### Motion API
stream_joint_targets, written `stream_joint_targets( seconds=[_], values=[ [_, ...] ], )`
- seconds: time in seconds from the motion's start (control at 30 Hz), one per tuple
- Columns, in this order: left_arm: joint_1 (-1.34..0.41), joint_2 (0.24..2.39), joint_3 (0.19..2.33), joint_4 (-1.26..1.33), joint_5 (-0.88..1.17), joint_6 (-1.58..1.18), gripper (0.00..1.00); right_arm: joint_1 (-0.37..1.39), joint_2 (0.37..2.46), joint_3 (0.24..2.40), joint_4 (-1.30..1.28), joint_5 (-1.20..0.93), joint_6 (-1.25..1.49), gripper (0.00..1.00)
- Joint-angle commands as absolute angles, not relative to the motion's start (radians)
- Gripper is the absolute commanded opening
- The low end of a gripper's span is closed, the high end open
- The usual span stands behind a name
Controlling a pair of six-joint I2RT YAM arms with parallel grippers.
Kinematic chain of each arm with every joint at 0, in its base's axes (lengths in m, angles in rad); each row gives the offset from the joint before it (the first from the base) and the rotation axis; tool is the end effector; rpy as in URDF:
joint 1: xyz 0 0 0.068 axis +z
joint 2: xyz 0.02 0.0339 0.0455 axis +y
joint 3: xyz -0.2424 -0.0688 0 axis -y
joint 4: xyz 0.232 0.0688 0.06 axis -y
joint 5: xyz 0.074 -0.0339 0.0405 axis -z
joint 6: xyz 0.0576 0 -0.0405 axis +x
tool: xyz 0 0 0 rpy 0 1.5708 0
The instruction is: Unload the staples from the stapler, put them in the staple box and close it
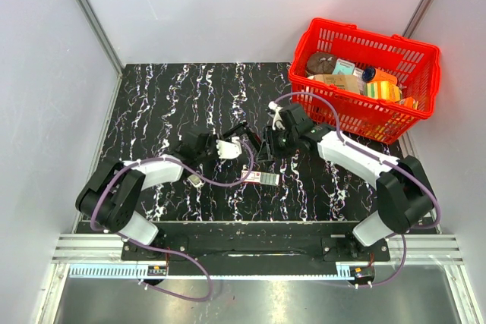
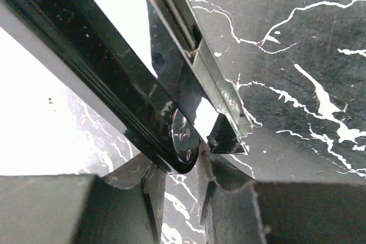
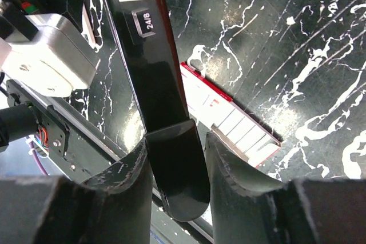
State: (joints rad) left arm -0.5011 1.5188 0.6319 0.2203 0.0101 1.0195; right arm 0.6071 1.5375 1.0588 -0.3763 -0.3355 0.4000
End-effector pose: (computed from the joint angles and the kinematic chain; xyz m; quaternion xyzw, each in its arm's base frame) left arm 0.2663 -0.1465 0.1323 0.6215 0.6503 0.1076 0.4234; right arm 0.2600 0.2037 0.2053 -0.1536 0.9125 0.3036 0.2271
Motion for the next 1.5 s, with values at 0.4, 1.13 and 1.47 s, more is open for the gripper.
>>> stream_joint_targets(
  seconds=[0.4, 1.13, 1.47],
  values=[
    [-0.583, 1.601, 0.502, 0.613, -0.258, 1.520, 0.00, 0.499, 1.425, 1.080, -0.380, -0.066, 0.420, 0.00],
    [-0.443, 1.537, 1.169, -0.419, 0.472, 0.157, 0.59, 0.619, 1.517, 1.179, -0.236, 0.088, 0.606, 0.00],
    [-0.333, 1.559, 1.082, -0.359, 0.848, -0.075, 0.97, 0.765, 1.611, 1.299, -0.169, 0.435, 0.773, 0.00]
  ],
)
